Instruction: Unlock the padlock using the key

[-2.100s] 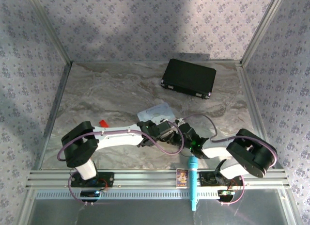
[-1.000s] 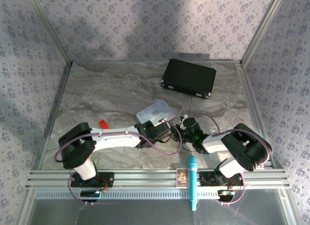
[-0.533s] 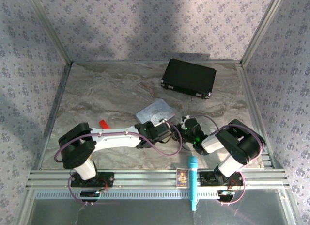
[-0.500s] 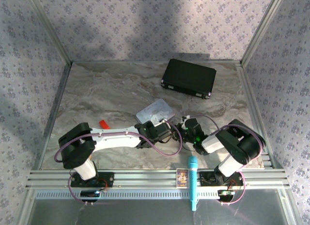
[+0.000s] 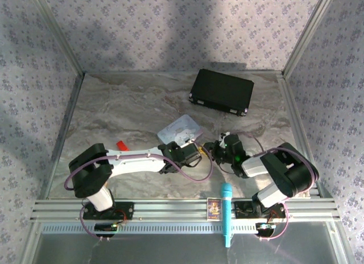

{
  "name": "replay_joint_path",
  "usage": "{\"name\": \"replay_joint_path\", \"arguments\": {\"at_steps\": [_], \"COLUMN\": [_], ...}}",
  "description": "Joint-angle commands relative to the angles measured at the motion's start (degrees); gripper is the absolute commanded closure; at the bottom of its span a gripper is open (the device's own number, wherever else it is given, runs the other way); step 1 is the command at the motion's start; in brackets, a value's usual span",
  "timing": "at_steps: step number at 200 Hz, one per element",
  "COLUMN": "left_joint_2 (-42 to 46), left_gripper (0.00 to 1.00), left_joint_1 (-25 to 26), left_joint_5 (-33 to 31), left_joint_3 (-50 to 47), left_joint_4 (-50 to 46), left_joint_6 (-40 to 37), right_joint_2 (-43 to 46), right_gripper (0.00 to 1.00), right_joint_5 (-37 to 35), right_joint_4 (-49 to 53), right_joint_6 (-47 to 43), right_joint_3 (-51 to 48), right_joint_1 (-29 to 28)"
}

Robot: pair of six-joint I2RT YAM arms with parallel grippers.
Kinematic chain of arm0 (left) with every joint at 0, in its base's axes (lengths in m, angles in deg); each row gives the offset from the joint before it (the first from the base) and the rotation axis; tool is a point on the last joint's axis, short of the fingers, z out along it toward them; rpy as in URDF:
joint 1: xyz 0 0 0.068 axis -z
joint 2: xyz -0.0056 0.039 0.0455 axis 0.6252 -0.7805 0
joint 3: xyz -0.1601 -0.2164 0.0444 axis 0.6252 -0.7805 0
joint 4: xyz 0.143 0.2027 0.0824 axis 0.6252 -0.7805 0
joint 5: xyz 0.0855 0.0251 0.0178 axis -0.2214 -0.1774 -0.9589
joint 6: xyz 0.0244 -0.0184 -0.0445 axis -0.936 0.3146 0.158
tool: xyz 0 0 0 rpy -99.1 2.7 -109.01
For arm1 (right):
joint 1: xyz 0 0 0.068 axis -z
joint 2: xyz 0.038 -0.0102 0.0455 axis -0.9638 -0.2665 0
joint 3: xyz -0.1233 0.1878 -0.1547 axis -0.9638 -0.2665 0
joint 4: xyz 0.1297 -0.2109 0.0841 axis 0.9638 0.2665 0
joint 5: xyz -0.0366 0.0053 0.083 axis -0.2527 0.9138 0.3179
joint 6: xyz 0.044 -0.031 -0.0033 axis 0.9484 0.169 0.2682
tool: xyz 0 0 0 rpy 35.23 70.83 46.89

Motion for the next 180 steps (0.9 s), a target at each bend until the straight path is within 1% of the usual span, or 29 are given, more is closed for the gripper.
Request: {"name": "replay_joint_path", "arguments": {"at_steps": [1, 24, 57, 61, 90, 118, 144, 173, 180], "left_joint_2": [-2.6, -2.5, -2.8, -3.0, -3.8, -3.5, -2.9, -2.1, -2.0], "left_gripper": [0.58, 0.57, 0.55, 0.54, 0.50, 0.46, 0.40, 0.27, 0.23], "left_joint_1": [-1.0, -1.0, -1.0, -1.0, -1.0, -1.0, -1.3, -2.3, -2.5], "left_joint_5": [3.2, 2.7, 0.9, 0.5, -1.5, -2.6, -3.5, -3.9, -3.9], "left_joint_3": [-1.5, -0.5, 1.0, 1.2, 2.6, 3.1, 2.9, 2.6, 2.6], "left_joint_4": [-7.8, -7.9, -7.9, -9.2, -9.7, -9.1, -8.6, -8.5, -6.8], "left_joint_6": [1.5, 1.5, 1.3, 1.2, 0.5, -0.3, -1.2, -1.3, -1.3], "right_joint_2": [-1.2, -0.3, -0.9, -1.0, -1.1, 0.2, 0.5, -0.7, -1.1], "right_gripper": [1.00, 1.00, 1.00, 1.00, 1.00, 1.00, 1.00, 1.00, 0.99], "right_joint_5": [4.9, 4.8, 5.4, 5.8, 6.4, 6.8, 7.9, 9.8, 9.8], "right_joint_4": [3.6, 10.9, 21.5, 22.7, 29.2, 32.3, 35.8, 43.5, 45.7], "right_joint_6": [-3.3, -7.6, -13.1, -13.7, -17.2, -19.3, -21.6, -27.2, -29.0], "right_joint_3": [1.0, 3.1, 5.1, 5.3, 5.5, 5.0, 5.0, 7.1, 8.3], "right_joint_1": [-0.1, -1.8, -1.1, -1.0, -0.2, 1.0, 2.7, 4.6, 4.8]}}
